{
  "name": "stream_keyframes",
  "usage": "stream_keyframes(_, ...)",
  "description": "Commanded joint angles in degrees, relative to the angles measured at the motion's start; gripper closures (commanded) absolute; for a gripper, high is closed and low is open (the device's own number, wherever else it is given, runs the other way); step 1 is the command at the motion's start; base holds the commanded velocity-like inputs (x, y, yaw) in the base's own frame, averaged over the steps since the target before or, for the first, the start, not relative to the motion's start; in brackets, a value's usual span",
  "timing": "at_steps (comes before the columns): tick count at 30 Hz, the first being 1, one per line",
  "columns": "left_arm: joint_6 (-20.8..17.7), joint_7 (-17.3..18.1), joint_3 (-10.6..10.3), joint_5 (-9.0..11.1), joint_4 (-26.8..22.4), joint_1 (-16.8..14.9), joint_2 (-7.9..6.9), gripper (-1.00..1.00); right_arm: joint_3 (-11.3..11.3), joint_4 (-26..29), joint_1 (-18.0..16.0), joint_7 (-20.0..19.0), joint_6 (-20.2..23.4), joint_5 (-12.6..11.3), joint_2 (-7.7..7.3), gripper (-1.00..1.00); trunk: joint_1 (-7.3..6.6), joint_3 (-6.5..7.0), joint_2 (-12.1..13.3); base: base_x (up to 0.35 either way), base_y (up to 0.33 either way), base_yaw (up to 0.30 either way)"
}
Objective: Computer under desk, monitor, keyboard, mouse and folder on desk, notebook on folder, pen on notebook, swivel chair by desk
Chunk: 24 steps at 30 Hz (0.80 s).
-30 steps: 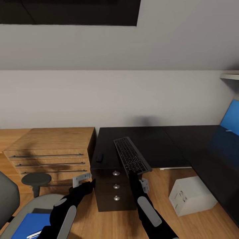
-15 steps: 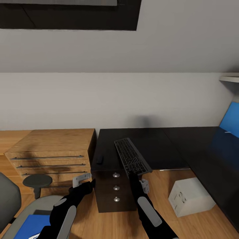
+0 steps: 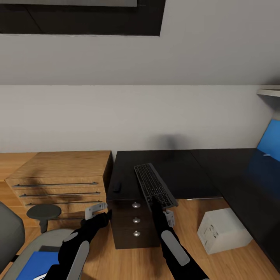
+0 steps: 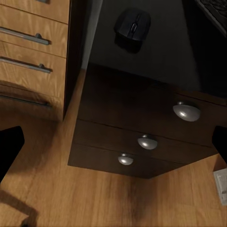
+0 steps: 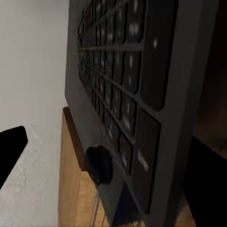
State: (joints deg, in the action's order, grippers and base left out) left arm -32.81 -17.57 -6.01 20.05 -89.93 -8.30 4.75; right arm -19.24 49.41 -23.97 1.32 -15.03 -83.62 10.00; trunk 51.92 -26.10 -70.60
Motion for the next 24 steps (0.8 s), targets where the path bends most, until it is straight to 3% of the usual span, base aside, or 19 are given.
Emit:
stream_keyframes(1,-0.2,-0.5,-0.1,0.6,-0.1,0.0,-0.01,-1.0,-0.1,0.1,0.0,0.1,-0.4,-0.3,0.0,-1.0,0.0,-0.06,0.0,0.0,0.0,0.0)
stream_keyframes(16,-0.2,-0.5,-0.1,0.6,0.3,-0.1,-0.09,-1.0,-0.1,0.1,0.0,0.1,-0.4,-0.3,0.0,-1.0,0.0,-0.06,0.0,-0.009,0.0,0.0)
stream_keyframes(24,-0.2,-0.4,-0.1,0.6,0.3,-0.1,-0.09,-1.0,-0.1,0.1,0.0,0.1,-0.4,-0.3,0.0,-1.0,0.0,-0.06,0.0,-0.277,0.0,0.0)
